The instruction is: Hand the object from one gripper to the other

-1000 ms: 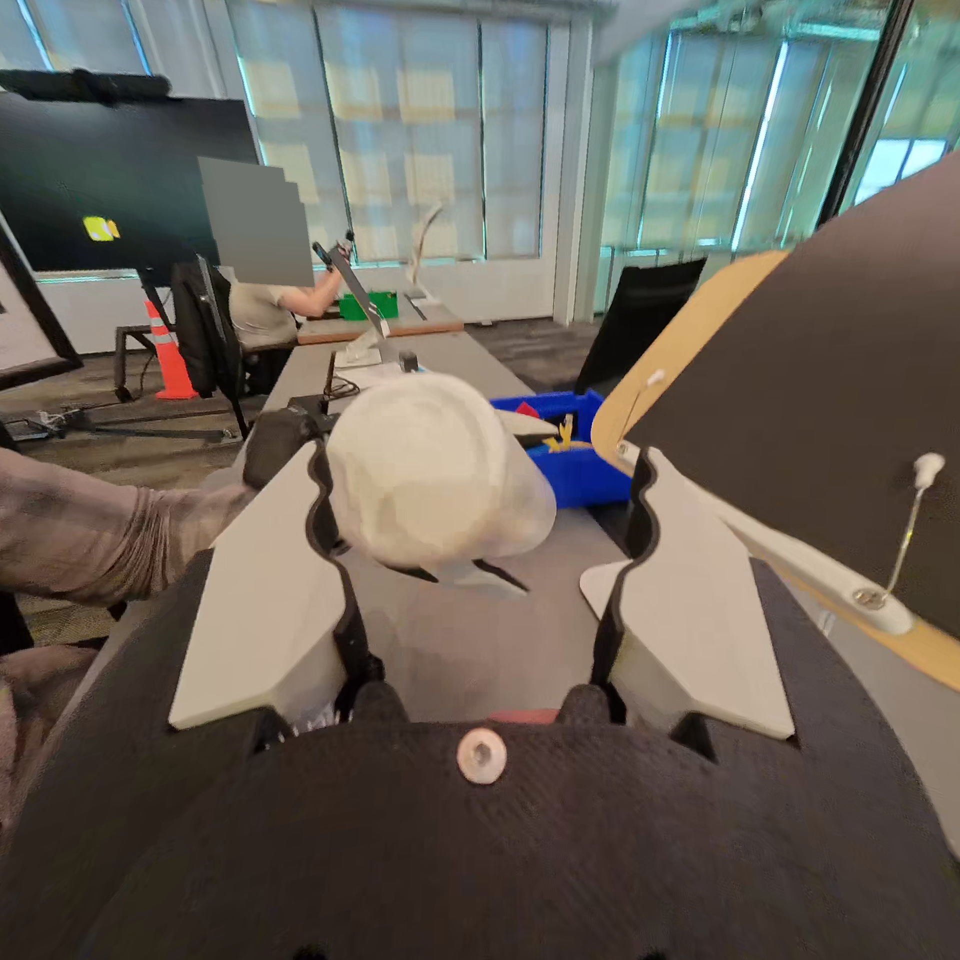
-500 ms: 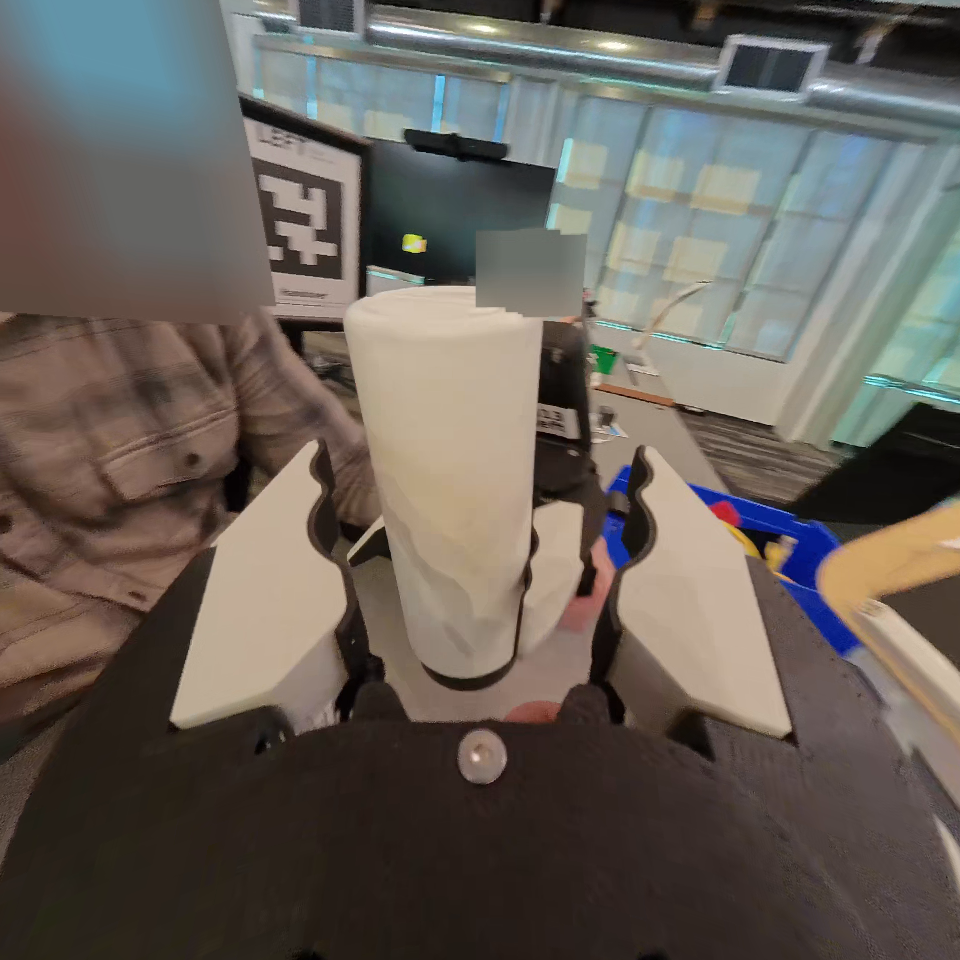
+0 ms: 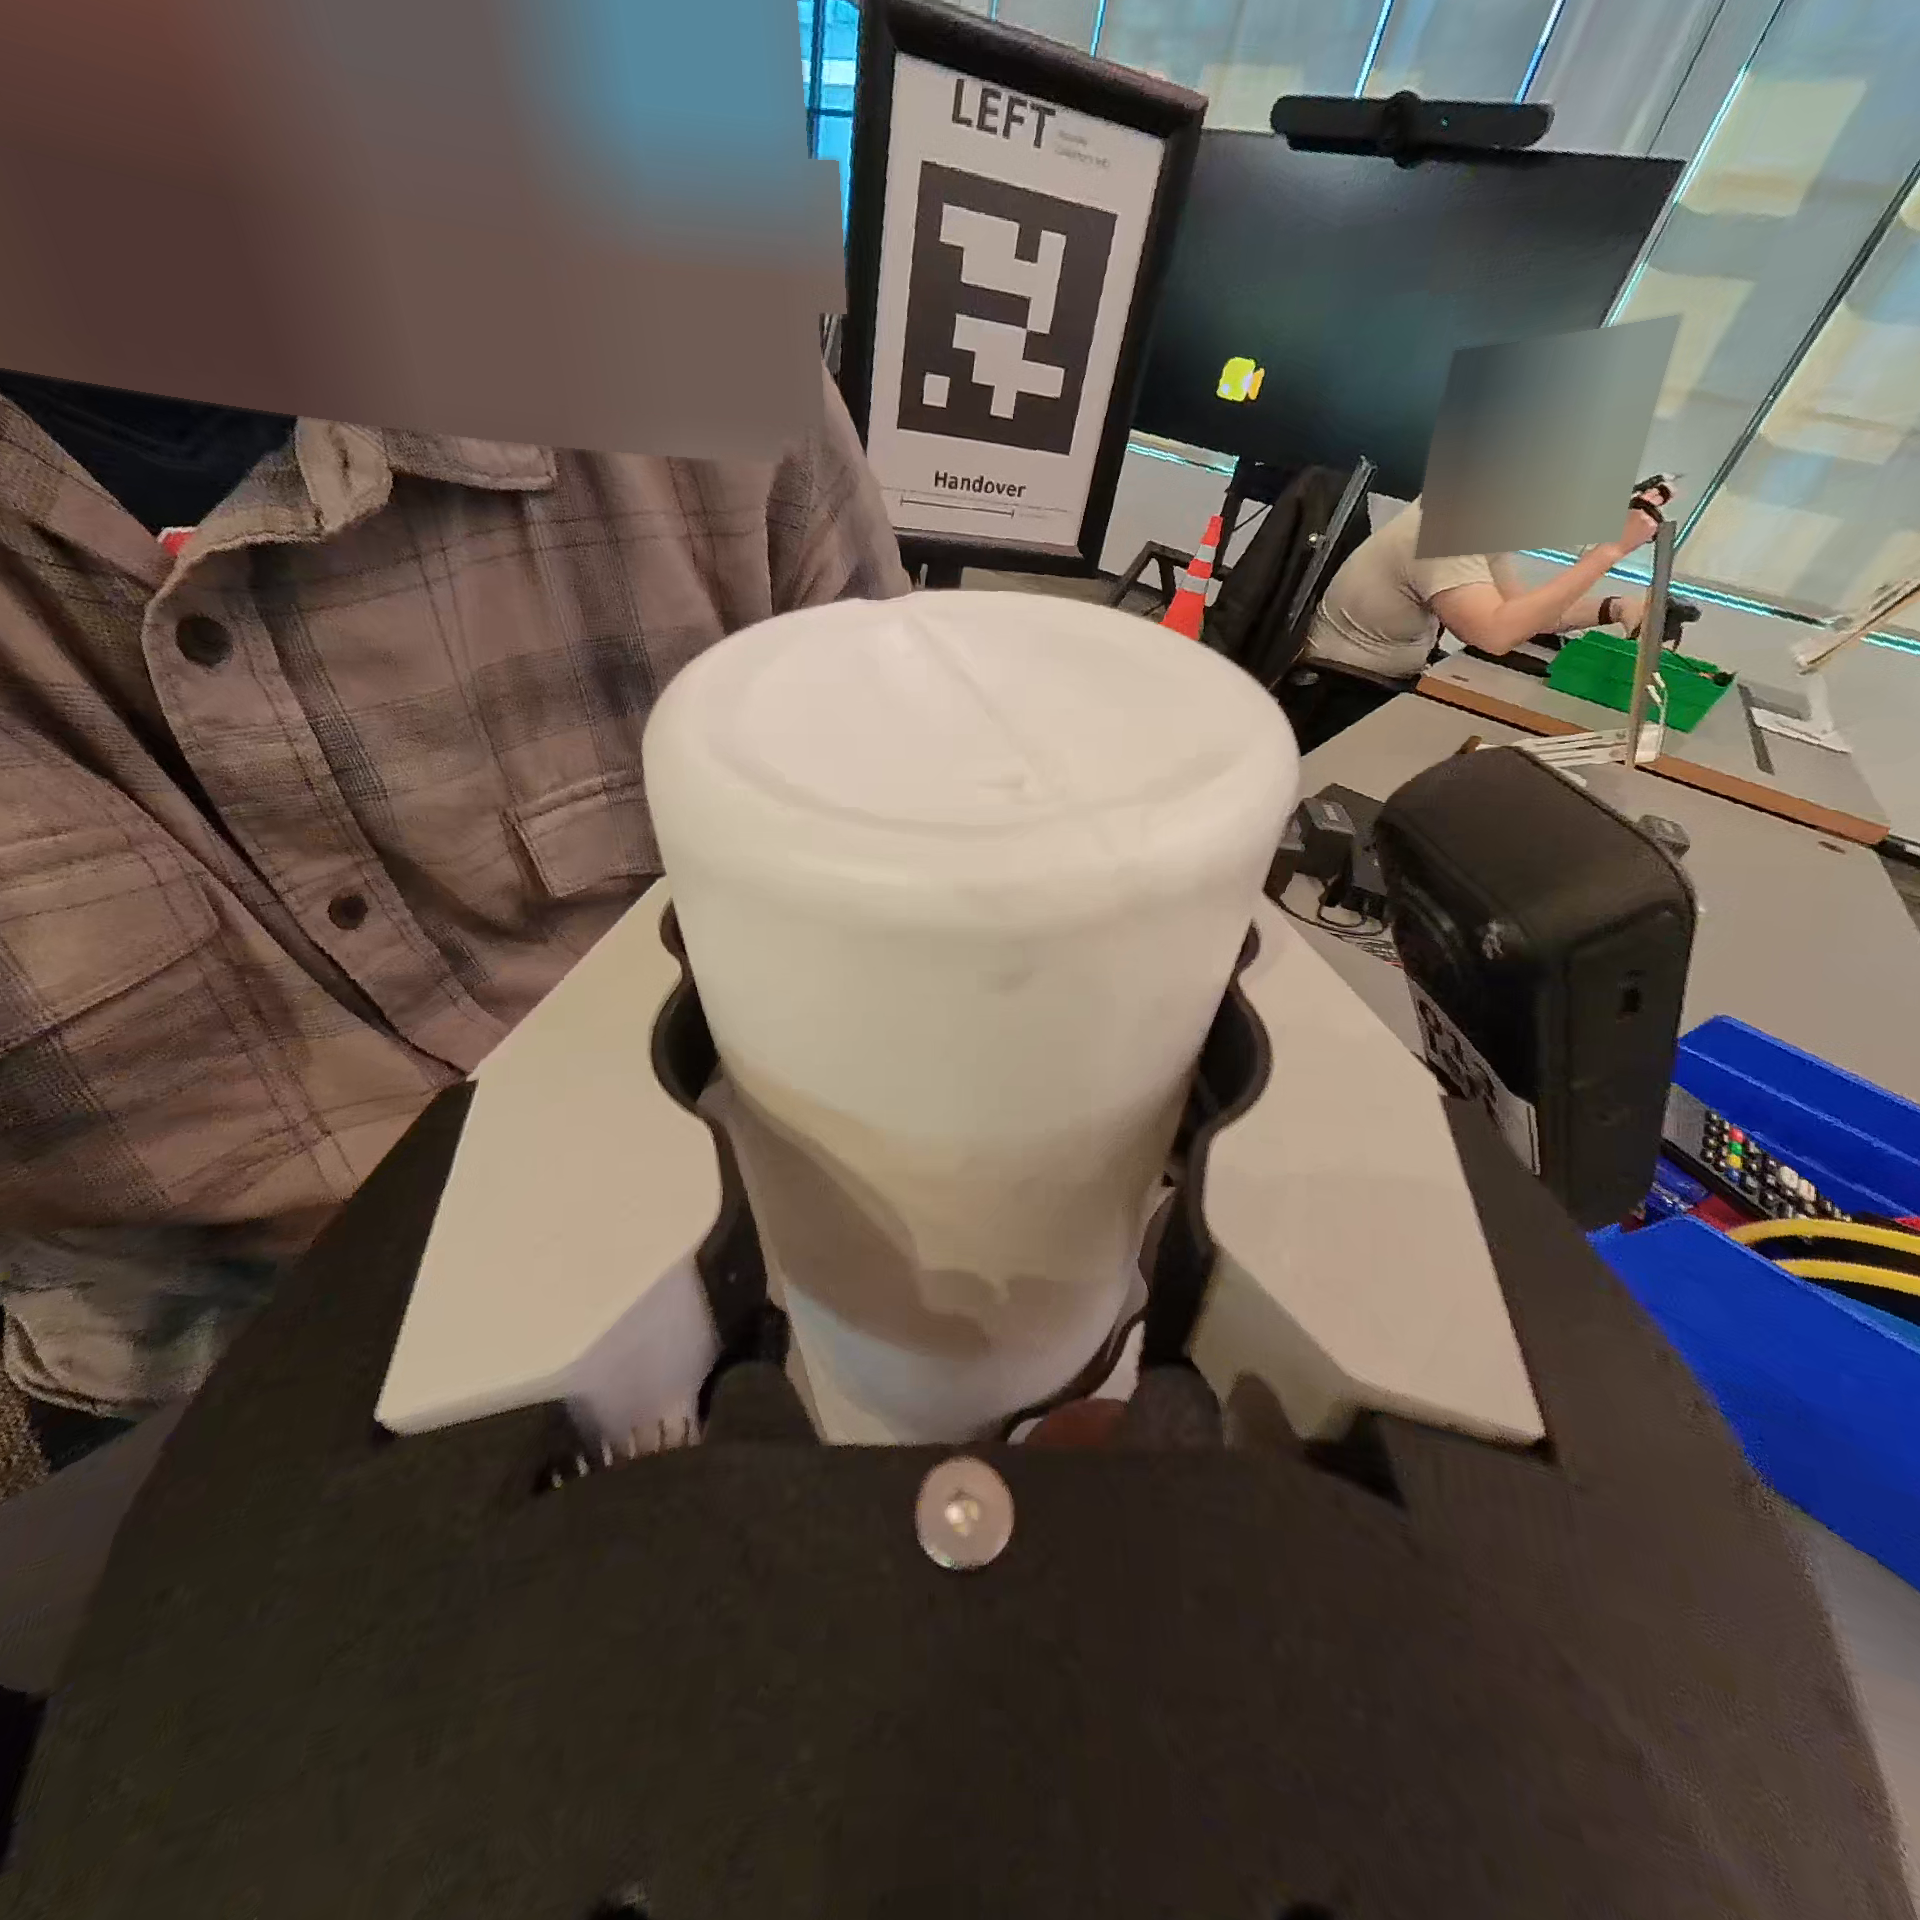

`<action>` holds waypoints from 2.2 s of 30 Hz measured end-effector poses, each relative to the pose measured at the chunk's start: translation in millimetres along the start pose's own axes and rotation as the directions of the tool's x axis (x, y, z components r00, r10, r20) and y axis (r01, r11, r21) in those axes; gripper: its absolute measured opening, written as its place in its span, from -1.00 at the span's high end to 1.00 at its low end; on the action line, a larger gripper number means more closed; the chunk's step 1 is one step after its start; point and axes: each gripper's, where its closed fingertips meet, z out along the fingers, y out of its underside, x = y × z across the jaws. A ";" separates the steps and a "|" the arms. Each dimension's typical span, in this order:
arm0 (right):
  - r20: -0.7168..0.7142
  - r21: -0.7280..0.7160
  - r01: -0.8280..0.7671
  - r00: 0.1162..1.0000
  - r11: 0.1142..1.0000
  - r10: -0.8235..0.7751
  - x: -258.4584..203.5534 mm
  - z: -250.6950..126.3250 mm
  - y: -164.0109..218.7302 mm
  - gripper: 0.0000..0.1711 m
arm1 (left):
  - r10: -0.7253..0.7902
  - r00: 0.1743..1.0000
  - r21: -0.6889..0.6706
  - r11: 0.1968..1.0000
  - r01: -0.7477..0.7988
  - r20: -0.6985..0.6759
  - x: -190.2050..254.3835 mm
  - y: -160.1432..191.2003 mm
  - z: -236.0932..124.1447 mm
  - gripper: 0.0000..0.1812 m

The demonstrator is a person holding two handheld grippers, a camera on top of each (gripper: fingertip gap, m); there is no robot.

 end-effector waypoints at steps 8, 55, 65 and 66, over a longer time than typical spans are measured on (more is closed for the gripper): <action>-0.174 0.014 0.014 0.985 1.000 -0.011 26.2 -22.2 -5.4 -0.07 | 0.025 0.962 -0.035 0.999 -0.017 0.272 -35.0 -1.3 -29.7 -0.05; -0.208 -0.656 -0.296 0.955 0.694 0.211 -2.1 -53.3 124.4 -0.09 | 0.731 0.588 -0.827 0.534 -0.176 0.347 -59.6 4.2 -28.5 -0.02; -0.253 -0.615 -0.318 0.946 0.721 0.202 4.2 -60.2 115.1 -0.06 | 0.746 0.545 -0.798 0.564 -0.213 0.382 -66.1 -4.0 -31.7 -0.02; -0.265 -0.609 -0.319 0.945 0.726 0.193 6.3 -61.2 113.3 -0.06 | 0.748 0.537 -0.794 0.569 -0.214 0.391 -67.1 -5.8 -32.9 -0.02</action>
